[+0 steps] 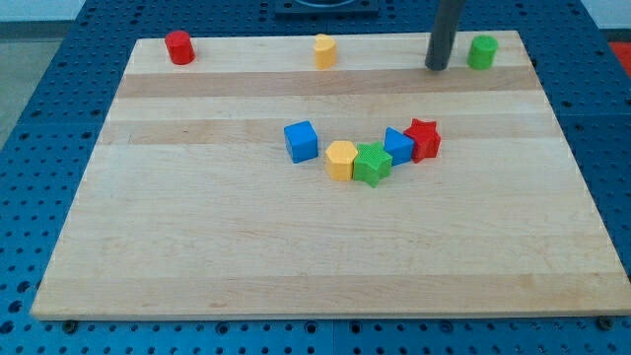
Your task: Move the green circle a bit up
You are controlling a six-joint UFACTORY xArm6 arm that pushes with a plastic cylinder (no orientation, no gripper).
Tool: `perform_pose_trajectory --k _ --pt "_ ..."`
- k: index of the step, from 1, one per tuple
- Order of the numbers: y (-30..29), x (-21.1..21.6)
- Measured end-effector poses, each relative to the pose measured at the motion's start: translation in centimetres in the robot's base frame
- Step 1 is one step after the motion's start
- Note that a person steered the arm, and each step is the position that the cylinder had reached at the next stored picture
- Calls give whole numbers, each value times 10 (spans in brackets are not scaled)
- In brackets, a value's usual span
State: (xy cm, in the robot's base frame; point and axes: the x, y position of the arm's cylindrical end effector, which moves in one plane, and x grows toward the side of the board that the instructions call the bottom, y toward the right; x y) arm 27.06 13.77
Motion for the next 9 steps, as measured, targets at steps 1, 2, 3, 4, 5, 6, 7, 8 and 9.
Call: perform_pose_trajectory --k 1,2,3,4,5,6,7,8,9 --pt "-24 3" --pt "-22 4" --pt "-22 4" --pt "-19 9" --pt "-2 23" --pt "46 24" --pt "94 21" --pt "104 5" --pt "100 -12"
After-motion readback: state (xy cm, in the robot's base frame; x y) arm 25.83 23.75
